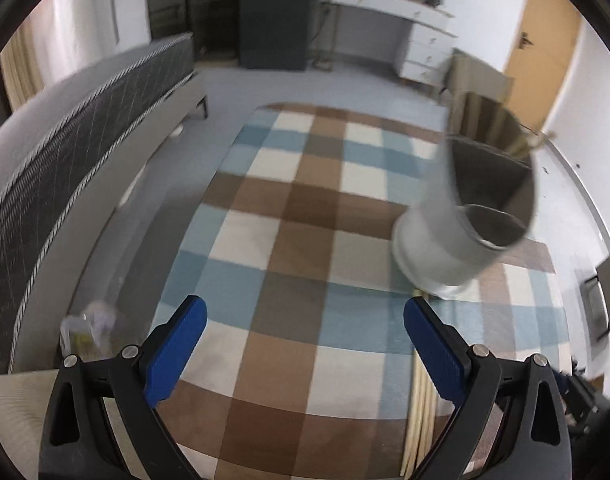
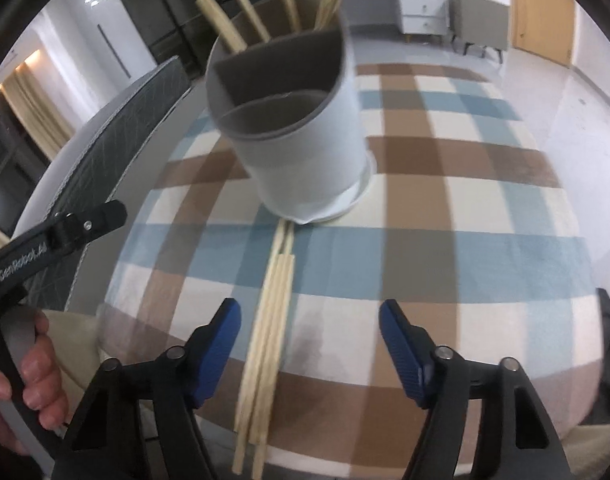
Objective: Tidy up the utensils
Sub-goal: 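Move both open tools back down to the chopstick pile, then pinch another wooden chopstick from the pile with the right tool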
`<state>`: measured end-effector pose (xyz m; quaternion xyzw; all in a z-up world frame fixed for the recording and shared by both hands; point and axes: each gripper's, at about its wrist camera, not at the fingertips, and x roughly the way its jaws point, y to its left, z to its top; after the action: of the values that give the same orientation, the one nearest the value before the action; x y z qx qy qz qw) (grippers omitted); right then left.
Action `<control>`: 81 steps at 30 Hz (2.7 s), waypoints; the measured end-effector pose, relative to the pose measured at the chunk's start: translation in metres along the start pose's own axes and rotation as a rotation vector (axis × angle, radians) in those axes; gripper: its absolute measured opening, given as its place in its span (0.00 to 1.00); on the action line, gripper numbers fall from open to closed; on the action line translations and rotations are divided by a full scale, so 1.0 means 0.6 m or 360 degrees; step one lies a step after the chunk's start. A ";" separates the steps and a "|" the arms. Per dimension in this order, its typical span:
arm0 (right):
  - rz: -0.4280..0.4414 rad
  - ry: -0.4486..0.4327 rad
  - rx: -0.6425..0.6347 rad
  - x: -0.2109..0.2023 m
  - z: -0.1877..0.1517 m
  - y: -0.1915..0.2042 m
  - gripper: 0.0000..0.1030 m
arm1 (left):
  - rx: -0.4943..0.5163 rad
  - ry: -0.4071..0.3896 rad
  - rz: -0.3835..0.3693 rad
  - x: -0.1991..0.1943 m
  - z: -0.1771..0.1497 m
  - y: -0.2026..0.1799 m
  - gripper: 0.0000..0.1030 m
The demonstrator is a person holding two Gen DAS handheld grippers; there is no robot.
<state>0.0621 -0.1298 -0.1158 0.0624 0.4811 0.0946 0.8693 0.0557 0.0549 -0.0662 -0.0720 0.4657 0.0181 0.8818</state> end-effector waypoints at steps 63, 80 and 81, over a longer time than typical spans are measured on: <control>-0.0283 0.0137 -0.0449 0.145 0.041 0.076 0.05 | -0.0263 0.0305 0.0099 0.081 0.009 0.057 0.94; 0.0292 -0.0277 0.0420 -0.008 0.068 -0.126 0.03 | 0.0006 0.0421 -0.0218 0.111 -0.011 -0.042 0.93; 0.0311 -0.0298 0.0463 -0.014 0.066 -0.137 0.03 | 0.0041 0.0422 -0.0214 0.113 -0.011 -0.054 0.93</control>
<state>0.0999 -0.2128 -0.1041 0.2423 0.3986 0.1017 0.8787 0.0923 0.0193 -0.1222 -0.0935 0.5725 -0.0565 0.8126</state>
